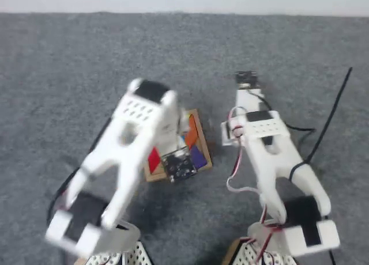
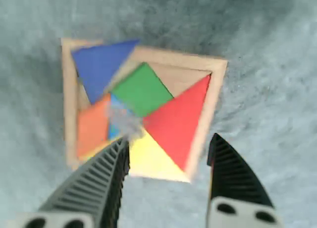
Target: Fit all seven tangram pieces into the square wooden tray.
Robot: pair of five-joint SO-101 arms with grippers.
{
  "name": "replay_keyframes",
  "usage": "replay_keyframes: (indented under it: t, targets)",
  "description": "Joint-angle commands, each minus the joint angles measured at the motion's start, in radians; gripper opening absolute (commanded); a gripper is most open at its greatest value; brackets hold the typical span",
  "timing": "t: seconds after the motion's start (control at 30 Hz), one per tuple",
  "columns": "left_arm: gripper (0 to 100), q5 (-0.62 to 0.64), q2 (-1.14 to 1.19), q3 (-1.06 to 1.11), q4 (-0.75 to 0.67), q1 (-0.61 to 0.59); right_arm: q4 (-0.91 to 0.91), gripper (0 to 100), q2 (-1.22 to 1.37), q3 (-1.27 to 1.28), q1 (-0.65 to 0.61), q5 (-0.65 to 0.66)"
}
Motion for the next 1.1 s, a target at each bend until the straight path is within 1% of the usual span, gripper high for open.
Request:
replay_keyframes:
  t: [0.0, 0.07, 0.1, 0.17, 0.23, 0.3, 0.4, 0.43, 0.53, 0.67, 0.73, 0.83, 0.9, 1.07]
  targets:
    - [25, 0.221, -0.344, 0.360, -0.336, -0.094, 0.082, 0.8, -0.139, 0.011, -0.128, 0.015]
    - [25, 0.299, -0.463, 0.495, -0.494, -0.137, 0.097, 0.8, -0.177, 0.034, -0.193, 0.015]
    - [25, 0.322, -0.516, 0.549, -0.551, -0.152, 0.102, 0.8, -0.185, 0.041, -0.222, 0.015]
    - [25, 0.350, -0.598, 0.619, -0.595, -0.164, 0.107, 0.8, -0.180, 0.051, -0.269, 0.015]
    - [22, 0.388, -0.643, 0.654, -0.598, -0.164, 0.130, 0.8, -0.160, 0.051, -0.303, 0.017]
    - [16, 0.436, -0.652, 0.670, -0.629, -0.175, 0.140, 0.8, -0.140, 0.051, -0.331, 0.026]
    - [3, 0.509, -0.631, 0.700, -0.756, -0.224, 0.136, 0.8, -0.105, 0.051, -0.360, 0.048]
    - [0, 0.546, -0.617, 0.711, -0.806, -0.232, 0.133, 0.8, -0.093, 0.049, -0.366, 0.049]
    - [1, 0.621, -0.566, 0.739, -0.910, -0.244, 0.131, 0.8, -0.067, 0.048, -0.380, 0.051]
    - [1, 0.779, -0.502, 0.739, -0.973, -0.265, 0.131, 0.8, -0.039, 0.035, -0.384, 0.051]
    - [1, 0.821, -0.482, 0.736, -0.991, -0.276, 0.131, 0.8, -0.025, 0.026, -0.384, 0.051]
    - [1, 0.859, -0.473, 0.737, -0.999, -0.278, 0.130, 0.8, -0.001, 0.008, -0.380, 0.051]
    - [1, 0.862, -0.473, 0.737, -0.999, -0.278, 0.134, 0.8, 0.001, -0.009, -0.360, 0.049]
    - [1, 0.861, -0.473, 0.737, -1.002, -0.278, 0.133, 0.8, -0.076, -0.040, -0.219, 0.043]
